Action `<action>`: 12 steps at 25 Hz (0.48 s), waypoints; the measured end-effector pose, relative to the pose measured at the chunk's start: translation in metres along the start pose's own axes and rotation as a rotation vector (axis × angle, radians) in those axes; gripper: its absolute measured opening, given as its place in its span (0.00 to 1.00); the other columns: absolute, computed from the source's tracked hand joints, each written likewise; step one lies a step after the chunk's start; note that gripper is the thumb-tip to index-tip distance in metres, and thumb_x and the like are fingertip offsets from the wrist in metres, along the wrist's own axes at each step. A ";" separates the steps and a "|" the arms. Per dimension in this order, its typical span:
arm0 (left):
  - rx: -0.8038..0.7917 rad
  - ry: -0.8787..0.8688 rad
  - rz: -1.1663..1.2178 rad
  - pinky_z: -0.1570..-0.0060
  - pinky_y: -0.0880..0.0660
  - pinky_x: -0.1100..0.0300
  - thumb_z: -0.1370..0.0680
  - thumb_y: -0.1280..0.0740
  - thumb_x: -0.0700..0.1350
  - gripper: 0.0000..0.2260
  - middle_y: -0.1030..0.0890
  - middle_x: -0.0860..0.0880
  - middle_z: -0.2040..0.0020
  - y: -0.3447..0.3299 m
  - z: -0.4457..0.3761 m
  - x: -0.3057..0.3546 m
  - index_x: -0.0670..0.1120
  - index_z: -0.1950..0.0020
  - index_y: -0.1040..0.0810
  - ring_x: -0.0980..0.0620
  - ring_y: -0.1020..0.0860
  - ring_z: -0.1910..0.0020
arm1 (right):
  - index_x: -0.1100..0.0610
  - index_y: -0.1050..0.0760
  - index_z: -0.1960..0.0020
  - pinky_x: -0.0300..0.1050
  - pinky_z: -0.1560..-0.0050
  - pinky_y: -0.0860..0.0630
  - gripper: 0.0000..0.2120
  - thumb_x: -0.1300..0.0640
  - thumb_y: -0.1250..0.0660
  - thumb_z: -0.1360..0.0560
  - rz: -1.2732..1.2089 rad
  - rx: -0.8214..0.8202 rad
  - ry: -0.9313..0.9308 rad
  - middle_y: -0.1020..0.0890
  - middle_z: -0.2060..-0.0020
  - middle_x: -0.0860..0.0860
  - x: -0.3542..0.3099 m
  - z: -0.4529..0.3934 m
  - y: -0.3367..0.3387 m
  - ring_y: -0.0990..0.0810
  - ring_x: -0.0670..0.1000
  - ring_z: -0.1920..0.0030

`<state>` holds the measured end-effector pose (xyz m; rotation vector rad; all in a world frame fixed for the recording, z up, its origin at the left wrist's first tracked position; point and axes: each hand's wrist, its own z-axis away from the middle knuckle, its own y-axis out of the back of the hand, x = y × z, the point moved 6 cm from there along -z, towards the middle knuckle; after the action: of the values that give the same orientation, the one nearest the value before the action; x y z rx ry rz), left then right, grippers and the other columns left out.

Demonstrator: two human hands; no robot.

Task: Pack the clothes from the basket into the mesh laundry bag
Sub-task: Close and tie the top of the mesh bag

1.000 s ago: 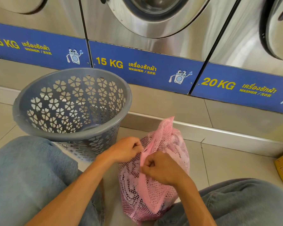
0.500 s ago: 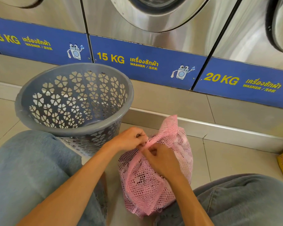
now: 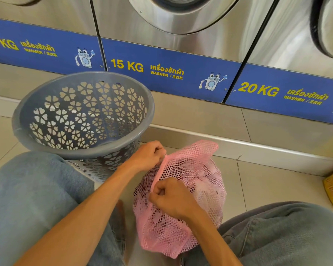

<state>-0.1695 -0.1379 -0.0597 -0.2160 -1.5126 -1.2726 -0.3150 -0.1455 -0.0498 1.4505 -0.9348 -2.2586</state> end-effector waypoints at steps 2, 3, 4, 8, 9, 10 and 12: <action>0.049 -0.009 -0.021 0.57 0.23 0.58 0.18 0.39 0.41 0.08 0.18 0.52 0.57 0.000 -0.002 0.000 0.46 0.57 0.24 0.50 0.18 0.57 | 0.53 0.28 0.73 0.35 0.66 0.28 0.16 0.55 0.30 0.28 0.052 -0.108 0.056 0.26 0.78 0.43 -0.007 0.005 -0.012 0.27 0.40 0.73; 0.087 -0.020 -0.045 0.61 0.26 0.63 0.18 0.39 0.40 0.08 0.18 0.53 0.58 0.001 -0.004 -0.001 0.44 0.55 0.24 0.52 0.19 0.58 | 0.54 0.27 0.72 0.36 0.65 0.28 0.15 0.55 0.30 0.28 0.065 -0.159 0.074 0.26 0.76 0.44 -0.011 0.007 -0.016 0.27 0.40 0.72; 0.132 -0.031 -0.065 0.63 0.28 0.65 0.18 0.39 0.39 0.07 0.19 0.53 0.58 0.002 -0.005 -0.002 0.42 0.54 0.23 0.53 0.21 0.59 | 0.55 0.25 0.70 0.38 0.63 0.26 0.13 0.56 0.30 0.28 0.069 -0.214 0.082 0.25 0.75 0.45 -0.013 0.010 -0.021 0.27 0.41 0.71; 0.241 -0.052 -0.082 0.55 0.25 0.56 0.19 0.37 0.40 0.06 0.18 0.50 0.57 0.008 -0.008 -0.009 0.42 0.54 0.23 0.50 0.20 0.56 | 0.58 0.21 0.63 0.46 0.56 0.20 0.07 0.58 0.30 0.27 0.061 -0.405 0.071 0.24 0.71 0.47 -0.022 0.019 -0.036 0.24 0.47 0.67; 0.257 -0.060 -0.094 0.55 0.25 0.56 0.19 0.37 0.41 0.06 0.19 0.50 0.57 0.008 -0.007 -0.010 0.43 0.55 0.23 0.50 0.20 0.56 | 0.59 0.21 0.63 0.47 0.56 0.20 0.07 0.57 0.30 0.27 0.058 -0.421 0.069 0.23 0.71 0.48 -0.024 0.019 -0.034 0.23 0.48 0.66; 0.270 -0.069 -0.101 0.55 0.26 0.56 0.19 0.36 0.41 0.06 0.19 0.50 0.57 0.008 -0.005 -0.010 0.43 0.55 0.23 0.50 0.21 0.56 | 0.59 0.21 0.63 0.47 0.56 0.20 0.08 0.56 0.29 0.27 0.054 -0.436 0.064 0.22 0.70 0.49 -0.024 0.019 -0.033 0.22 0.48 0.66; 0.262 -0.066 -0.058 0.53 0.27 0.58 0.19 0.37 0.41 0.06 0.18 0.49 0.54 0.009 -0.006 -0.010 0.43 0.54 0.23 0.51 0.20 0.54 | 0.56 0.23 0.65 0.48 0.55 0.18 0.08 0.56 0.29 0.28 0.047 -0.467 0.030 0.21 0.70 0.49 -0.023 0.018 -0.029 0.21 0.48 0.66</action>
<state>-0.1554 -0.1343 -0.0635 -0.0431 -1.7352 -1.1074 -0.3186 -0.1046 -0.0480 1.2312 -0.3854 -2.2157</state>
